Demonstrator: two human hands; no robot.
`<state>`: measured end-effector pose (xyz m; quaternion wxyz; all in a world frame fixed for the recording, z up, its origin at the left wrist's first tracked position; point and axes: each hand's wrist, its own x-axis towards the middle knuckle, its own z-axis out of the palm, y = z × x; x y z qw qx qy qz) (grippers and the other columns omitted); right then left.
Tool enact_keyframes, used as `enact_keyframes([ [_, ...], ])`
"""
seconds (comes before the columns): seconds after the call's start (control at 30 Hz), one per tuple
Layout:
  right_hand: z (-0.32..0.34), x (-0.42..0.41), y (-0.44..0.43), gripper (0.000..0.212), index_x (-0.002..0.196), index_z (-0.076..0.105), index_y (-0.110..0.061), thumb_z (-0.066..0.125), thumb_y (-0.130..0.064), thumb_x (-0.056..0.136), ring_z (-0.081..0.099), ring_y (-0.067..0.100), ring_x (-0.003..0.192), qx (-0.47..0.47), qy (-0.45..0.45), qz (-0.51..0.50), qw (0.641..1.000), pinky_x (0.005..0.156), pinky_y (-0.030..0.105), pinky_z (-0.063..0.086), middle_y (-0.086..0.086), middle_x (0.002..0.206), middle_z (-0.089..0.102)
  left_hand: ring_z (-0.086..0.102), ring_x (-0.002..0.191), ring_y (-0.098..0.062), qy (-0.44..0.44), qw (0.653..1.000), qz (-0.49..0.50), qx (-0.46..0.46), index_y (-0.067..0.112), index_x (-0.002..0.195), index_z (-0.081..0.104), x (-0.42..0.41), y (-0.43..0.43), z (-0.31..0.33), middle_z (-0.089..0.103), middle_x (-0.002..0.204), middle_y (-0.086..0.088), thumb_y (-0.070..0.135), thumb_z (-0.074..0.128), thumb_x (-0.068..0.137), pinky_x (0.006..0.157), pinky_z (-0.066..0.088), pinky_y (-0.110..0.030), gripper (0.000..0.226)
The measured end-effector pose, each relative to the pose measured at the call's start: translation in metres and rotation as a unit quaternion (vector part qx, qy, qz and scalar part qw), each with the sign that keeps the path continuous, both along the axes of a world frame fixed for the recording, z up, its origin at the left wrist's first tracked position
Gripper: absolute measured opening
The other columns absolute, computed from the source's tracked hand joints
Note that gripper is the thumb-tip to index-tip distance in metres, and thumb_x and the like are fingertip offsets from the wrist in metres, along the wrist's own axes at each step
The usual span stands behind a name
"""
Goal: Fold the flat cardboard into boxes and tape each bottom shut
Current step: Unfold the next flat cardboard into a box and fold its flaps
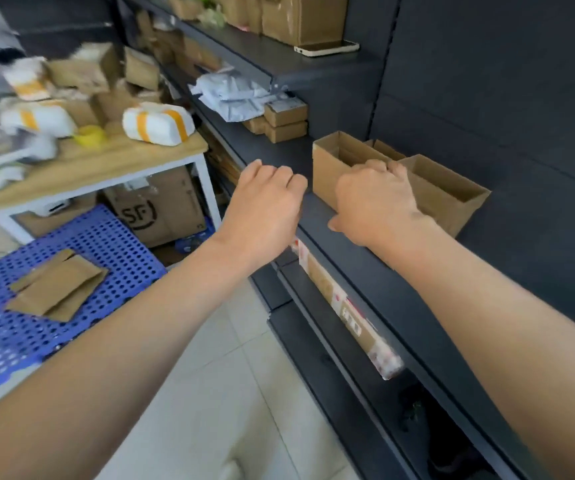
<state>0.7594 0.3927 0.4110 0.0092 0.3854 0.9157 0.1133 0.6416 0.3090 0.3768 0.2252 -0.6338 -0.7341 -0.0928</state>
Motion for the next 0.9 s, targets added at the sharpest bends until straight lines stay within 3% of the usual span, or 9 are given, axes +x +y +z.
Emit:
enact_keyframes([
  [0.13,0.003,-0.062,-0.041,0.036,0.123,0.052,-0.012,0.059,-0.026,0.090,0.038,0.032,0.127,0.011,0.017,0.087,0.996,0.108,0.046,0.023,0.011,0.128,0.052,0.062,0.086,-0.039,0.030,0.997,0.070,0.019,0.000,0.095,0.064,-0.047,-0.059,0.004,0.064,0.087,-0.016,0.003,0.074,0.068,0.094,0.044,-0.049,0.029],
  [0.27,0.015,-0.136,-0.094,0.037,0.123,0.053,-0.011,0.059,-0.027,0.090,0.040,0.033,0.126,0.016,0.031,0.167,0.985,0.108,0.046,0.025,0.013,0.129,0.052,0.061,0.092,-0.039,0.025,0.988,0.153,0.019,0.000,0.098,0.064,-0.097,-0.127,0.009,0.065,0.092,-0.018,0.007,0.073,0.071,0.098,0.041,-0.050,0.029],
  [0.43,0.041,-0.231,-0.170,0.013,0.094,0.052,-0.017,0.057,-0.029,0.092,0.048,0.030,0.115,0.021,0.113,0.256,0.960,0.099,0.040,0.032,0.009,0.111,0.060,0.060,0.079,-0.039,0.045,0.969,0.235,0.065,-0.001,0.089,0.063,-0.176,-0.209,0.036,0.063,0.082,-0.018,0.003,0.069,0.071,0.085,0.047,-0.049,0.019],
  [0.53,0.061,-0.283,-0.208,0.022,0.107,0.056,-0.013,0.059,-0.027,0.090,0.049,0.030,0.115,0.022,0.162,0.286,0.944,0.098,0.040,0.033,0.009,0.113,0.060,0.060,0.081,-0.038,0.060,0.958,0.263,0.095,0.000,0.090,0.063,-0.220,-0.247,0.062,0.063,0.084,-0.016,0.006,0.064,0.074,0.087,0.045,-0.048,0.017],
  [0.7,0.086,-0.350,-0.247,0.021,0.104,0.057,-0.013,0.062,-0.023,0.087,0.054,0.030,0.108,0.045,0.219,0.326,0.918,0.088,0.037,0.037,0.009,0.109,0.063,0.061,0.086,-0.037,0.101,0.944,0.291,0.119,0.001,0.094,0.065,-0.280,-0.290,0.089,0.064,0.087,-0.015,0.008,0.070,0.075,0.097,0.042,-0.051,0.021],
  [0.9,0.080,-0.417,-0.257,0.029,0.112,0.057,-0.010,0.059,-0.027,0.089,0.054,0.033,0.107,0.053,0.231,0.366,0.900,0.083,0.037,0.036,0.010,0.110,0.062,0.061,0.084,-0.035,0.107,0.929,0.323,0.144,0.003,0.096,0.064,-0.342,-0.305,0.080,0.064,0.088,-0.013,0.013,0.062,0.077,0.097,0.042,-0.051,0.021],
])
